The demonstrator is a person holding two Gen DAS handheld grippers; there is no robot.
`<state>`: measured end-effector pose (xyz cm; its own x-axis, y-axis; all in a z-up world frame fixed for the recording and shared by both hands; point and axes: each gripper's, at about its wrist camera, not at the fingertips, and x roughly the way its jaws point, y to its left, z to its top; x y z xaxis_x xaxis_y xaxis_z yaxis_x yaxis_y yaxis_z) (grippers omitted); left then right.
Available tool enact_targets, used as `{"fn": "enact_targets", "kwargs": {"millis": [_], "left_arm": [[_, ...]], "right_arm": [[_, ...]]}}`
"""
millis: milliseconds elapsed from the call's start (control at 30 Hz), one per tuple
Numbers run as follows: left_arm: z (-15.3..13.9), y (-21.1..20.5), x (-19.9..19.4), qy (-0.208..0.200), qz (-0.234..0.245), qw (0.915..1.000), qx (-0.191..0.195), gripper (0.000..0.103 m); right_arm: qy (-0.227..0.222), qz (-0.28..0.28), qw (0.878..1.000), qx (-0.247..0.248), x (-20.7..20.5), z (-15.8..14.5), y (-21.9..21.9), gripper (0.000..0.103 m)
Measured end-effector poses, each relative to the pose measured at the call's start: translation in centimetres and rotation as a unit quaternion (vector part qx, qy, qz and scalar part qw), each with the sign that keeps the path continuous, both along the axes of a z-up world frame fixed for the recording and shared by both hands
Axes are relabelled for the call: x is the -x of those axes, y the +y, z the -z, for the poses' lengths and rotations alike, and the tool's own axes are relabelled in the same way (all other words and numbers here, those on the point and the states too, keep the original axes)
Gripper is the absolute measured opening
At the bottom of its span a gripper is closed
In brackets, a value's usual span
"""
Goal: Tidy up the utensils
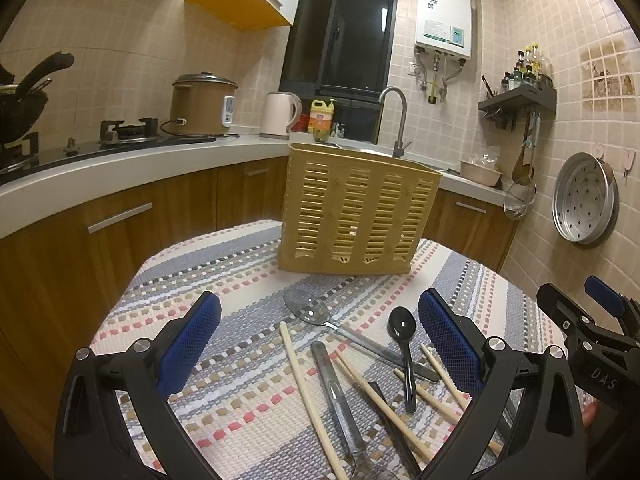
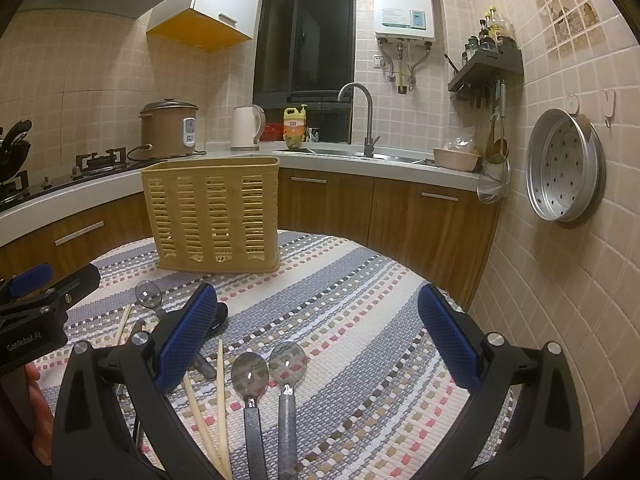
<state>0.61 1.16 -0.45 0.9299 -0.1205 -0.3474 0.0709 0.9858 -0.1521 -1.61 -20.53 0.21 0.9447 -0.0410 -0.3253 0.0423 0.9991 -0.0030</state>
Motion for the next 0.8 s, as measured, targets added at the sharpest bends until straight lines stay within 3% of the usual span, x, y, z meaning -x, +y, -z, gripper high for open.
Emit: {"fn": "enact_targets", "kwargs": {"millis": [367, 467, 600, 700, 800], "left_arm": [[0.2, 0.8, -0.3, 0.012, -0.004, 0.9997, 0.020, 0.096], [0.2, 1.8, -0.6, 0.020, -0.004, 0.9988, 0.045, 0.095], [0.3, 3.6, -1.2, 0.068, 0.003, 0.9951, 0.072, 0.082], [0.1, 5.5, -2.1, 0.124, 0.011, 0.9896, 0.072, 0.079], [-0.1, 6.7, -3.4, 0.189, 0.035, 0.9795, 0.061, 0.072]], "right_arm": [[0.004, 0.013, 1.000, -0.007, -0.2, 0.1, -0.5, 0.096], [0.003, 0.030, 0.999, -0.035, 0.0, 0.4, -1.3, 0.096], [0.004, 0.036, 0.998, -0.055, -0.1, 0.4, -2.0, 0.096], [0.064, 0.018, 0.996, -0.055, -1.8, 1.1, -2.1, 0.096], [0.107, 0.039, 0.993, -0.021, -3.2, 1.4, -1.5, 0.096]]}}
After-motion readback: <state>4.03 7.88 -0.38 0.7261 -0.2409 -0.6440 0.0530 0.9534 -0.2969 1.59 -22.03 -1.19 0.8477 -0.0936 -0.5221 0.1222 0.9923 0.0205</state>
